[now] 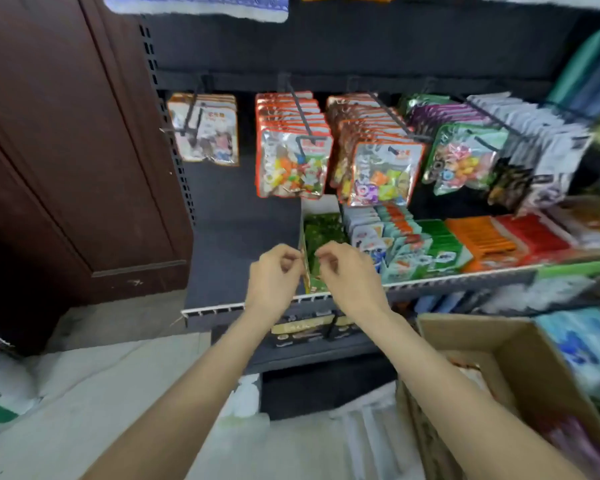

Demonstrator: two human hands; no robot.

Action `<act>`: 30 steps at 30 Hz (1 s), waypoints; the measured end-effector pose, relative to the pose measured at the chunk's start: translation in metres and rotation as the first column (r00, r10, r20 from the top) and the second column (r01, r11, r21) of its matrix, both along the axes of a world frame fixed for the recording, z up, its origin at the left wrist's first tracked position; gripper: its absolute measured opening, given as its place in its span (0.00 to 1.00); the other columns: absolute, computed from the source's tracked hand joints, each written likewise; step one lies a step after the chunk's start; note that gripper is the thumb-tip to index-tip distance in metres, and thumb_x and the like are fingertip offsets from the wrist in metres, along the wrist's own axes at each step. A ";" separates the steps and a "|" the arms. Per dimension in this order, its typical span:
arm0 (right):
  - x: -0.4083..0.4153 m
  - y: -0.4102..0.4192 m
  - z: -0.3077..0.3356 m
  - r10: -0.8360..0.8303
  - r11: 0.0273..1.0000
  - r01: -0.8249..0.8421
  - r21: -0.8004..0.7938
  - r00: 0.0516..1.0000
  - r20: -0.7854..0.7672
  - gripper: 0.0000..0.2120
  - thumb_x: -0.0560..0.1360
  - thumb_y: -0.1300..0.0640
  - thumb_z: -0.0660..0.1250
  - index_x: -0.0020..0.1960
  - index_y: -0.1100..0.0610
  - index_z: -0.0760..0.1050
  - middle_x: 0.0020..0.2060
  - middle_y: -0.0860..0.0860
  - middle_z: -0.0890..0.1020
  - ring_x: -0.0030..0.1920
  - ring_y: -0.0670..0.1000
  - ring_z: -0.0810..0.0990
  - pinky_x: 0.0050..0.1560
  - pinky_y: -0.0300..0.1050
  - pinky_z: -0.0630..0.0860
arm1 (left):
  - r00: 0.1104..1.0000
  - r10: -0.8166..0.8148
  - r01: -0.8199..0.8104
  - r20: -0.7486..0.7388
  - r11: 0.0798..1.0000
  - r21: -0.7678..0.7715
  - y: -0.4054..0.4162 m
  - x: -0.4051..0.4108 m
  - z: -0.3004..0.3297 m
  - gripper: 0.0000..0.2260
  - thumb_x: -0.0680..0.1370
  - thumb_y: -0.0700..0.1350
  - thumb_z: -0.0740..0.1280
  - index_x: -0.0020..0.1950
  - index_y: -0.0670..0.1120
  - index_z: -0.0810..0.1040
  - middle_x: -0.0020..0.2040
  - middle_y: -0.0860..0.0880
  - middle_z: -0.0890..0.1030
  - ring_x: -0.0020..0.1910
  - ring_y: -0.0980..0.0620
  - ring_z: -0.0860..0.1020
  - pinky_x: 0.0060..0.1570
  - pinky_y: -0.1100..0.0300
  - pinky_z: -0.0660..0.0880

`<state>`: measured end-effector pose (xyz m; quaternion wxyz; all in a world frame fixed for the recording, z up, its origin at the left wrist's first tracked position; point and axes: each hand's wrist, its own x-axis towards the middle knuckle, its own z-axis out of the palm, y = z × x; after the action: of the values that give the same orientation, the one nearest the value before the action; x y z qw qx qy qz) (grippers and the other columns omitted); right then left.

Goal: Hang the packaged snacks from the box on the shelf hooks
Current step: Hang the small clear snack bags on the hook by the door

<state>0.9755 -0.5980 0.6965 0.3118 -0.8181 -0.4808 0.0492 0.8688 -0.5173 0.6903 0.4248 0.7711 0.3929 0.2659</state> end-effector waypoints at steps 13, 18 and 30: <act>0.171 -0.246 -0.153 -0.380 0.759 0.203 -0.619 0.910 -0.167 0.14 0.76 0.57 0.63 0.60 0.59 0.75 0.56 0.60 0.79 0.57 0.60 0.78 0.55 0.49 0.75 | 0.845 -0.411 0.337 -0.343 0.906 -0.255 -0.222 0.190 -0.126 0.10 0.79 0.40 0.61 0.58 0.41 0.76 0.54 0.43 0.80 0.55 0.46 0.77 0.53 0.61 0.70; 0.224 -0.283 -0.202 -0.218 0.712 -0.018 -0.702 0.945 -0.244 0.20 0.74 0.53 0.65 0.65 0.56 0.70 0.59 0.59 0.77 0.60 0.61 0.75 0.58 0.51 0.74 | 0.635 -0.458 0.321 -0.622 0.889 -0.327 -0.260 0.225 -0.183 0.12 0.79 0.37 0.59 0.60 0.40 0.74 0.59 0.40 0.76 0.57 0.41 0.76 0.54 0.53 0.74; 0.253 -0.272 -0.245 0.187 0.618 -0.247 -0.746 0.968 -0.165 0.26 0.75 0.67 0.63 0.71 0.57 0.62 0.68 0.58 0.66 0.63 0.59 0.73 0.61 0.53 0.73 | 0.550 -0.333 0.230 -0.766 0.942 -0.245 -0.262 0.230 -0.224 0.07 0.76 0.39 0.66 0.54 0.43 0.77 0.49 0.45 0.80 0.48 0.47 0.79 0.52 0.53 0.77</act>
<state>1.2286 -0.8696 0.4516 -0.0521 -0.8065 -0.4989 0.3129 1.0986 -0.7794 0.4665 0.2852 0.8344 0.4265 -0.2014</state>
